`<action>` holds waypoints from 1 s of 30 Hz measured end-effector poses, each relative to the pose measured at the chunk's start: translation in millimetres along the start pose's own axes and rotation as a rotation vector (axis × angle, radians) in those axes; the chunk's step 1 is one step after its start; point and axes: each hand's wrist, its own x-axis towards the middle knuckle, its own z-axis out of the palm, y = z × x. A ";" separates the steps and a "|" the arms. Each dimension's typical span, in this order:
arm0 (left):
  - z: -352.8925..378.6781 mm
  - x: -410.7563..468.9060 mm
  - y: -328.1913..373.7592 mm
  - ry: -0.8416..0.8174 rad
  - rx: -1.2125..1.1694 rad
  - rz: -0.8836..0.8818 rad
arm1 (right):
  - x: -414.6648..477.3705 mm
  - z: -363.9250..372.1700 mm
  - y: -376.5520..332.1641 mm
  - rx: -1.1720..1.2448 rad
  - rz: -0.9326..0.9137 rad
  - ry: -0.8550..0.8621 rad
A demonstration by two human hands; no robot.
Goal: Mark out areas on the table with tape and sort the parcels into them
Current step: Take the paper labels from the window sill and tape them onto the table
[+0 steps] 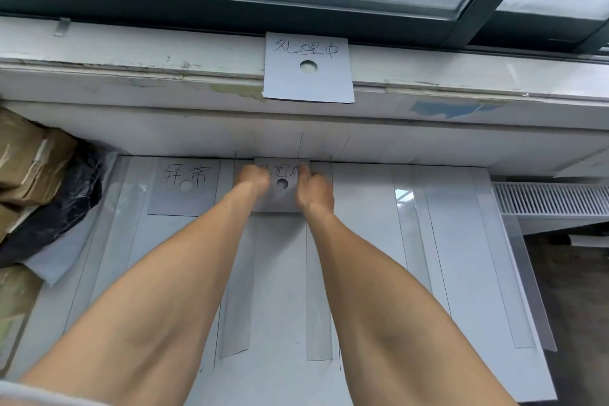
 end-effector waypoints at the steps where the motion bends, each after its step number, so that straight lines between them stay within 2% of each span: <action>1: -0.2 -1.8 0.9 -0.010 0.029 0.003 | 0.5 1.1 -0.1 0.002 0.004 -0.004; 16: -2.5 -11.9 10.9 -0.010 0.049 0.036 | -5.6 3.6 -3.7 -0.035 -0.041 0.025; 21: -26.7 -24.1 24.3 -0.007 0.030 0.093 | -16.4 -9.4 -20.7 -0.003 -0.033 0.021; 30: -81.9 -69.3 53.3 0.054 0.086 0.183 | -63.7 -46.0 -74.9 -0.039 -0.175 0.089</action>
